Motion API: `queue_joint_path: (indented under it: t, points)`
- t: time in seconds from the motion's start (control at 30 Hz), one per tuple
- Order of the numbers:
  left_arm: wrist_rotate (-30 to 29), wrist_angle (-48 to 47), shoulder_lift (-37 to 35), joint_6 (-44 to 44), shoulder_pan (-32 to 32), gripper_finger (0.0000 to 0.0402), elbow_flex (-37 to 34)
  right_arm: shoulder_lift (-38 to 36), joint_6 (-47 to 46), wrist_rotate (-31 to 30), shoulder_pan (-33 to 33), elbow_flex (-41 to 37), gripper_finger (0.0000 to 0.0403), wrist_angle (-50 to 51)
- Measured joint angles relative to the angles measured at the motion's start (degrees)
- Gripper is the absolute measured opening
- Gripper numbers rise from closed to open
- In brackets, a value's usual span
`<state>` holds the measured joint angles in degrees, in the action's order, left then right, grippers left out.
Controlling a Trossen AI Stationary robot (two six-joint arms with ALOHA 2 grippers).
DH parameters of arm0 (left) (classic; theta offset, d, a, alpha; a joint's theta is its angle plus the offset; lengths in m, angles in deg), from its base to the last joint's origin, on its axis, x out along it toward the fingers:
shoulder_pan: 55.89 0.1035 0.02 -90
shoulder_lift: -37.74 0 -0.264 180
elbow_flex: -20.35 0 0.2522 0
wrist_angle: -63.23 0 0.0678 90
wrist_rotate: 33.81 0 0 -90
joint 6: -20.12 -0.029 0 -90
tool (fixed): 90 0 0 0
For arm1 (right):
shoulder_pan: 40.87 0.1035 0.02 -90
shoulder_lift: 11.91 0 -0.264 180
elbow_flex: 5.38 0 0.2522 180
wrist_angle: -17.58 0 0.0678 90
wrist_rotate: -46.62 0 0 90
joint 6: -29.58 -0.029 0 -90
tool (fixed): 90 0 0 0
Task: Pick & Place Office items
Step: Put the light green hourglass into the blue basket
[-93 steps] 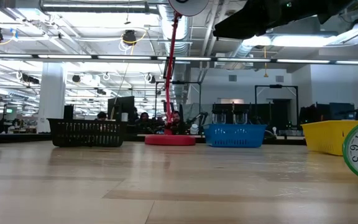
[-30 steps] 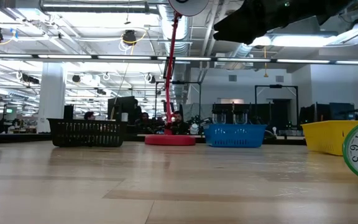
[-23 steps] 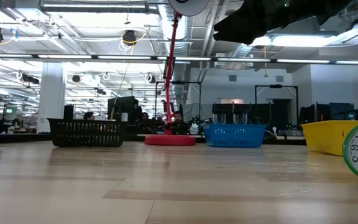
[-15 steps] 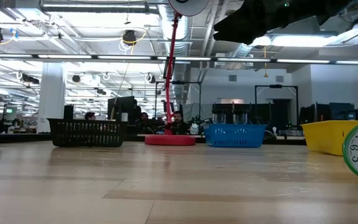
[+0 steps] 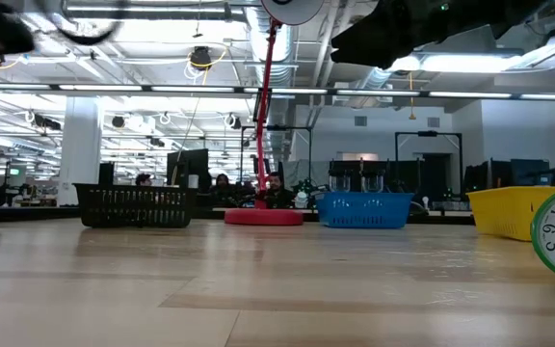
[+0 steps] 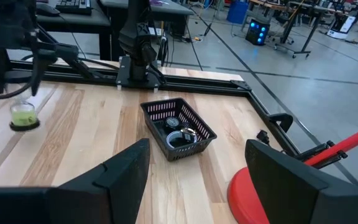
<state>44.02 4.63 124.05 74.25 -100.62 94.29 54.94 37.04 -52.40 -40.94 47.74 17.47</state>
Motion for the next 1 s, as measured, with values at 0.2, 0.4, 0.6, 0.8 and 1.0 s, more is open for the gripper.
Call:
queue_joint_path:
  t: [0.2, 0.4, 0.6, 0.8, 1.0]
  points:
    - [-4.29, 0.73, 0.0, -15.07, 8.78, 0.0206, 0.16, 0.0, -0.02, 0.16, 2.09, 0.0, 0.0256, 0.1]
    - [-5.38, 9.59, 0.0, -32.33, 17.92, 0.0197, 0.16, 0.0, -2.51, 0.17, 6.45, 0.0, 0.0256, 3.23]
    - [-5.38, 18.5, 0.0, -46.67, 25.43, 0.0206, 0.16, 1.9, -8.13, 0.22, 9.73, 0.02, 0.0256, 6.78]
    - [-4.52, 27.29, -0.02, -56.46, 31.49, 0.0198, 0.2, 10.91, -7.82, 0.17, 10.6, 0.2, 0.0256, 1.77]
    - [-0.89, 28.09, -0.04, -56.92, 36.49, 0.0206, -0.36, 19.09, -8.12, 0.0, 10.9, 5.34, 0.0255, 0.54]
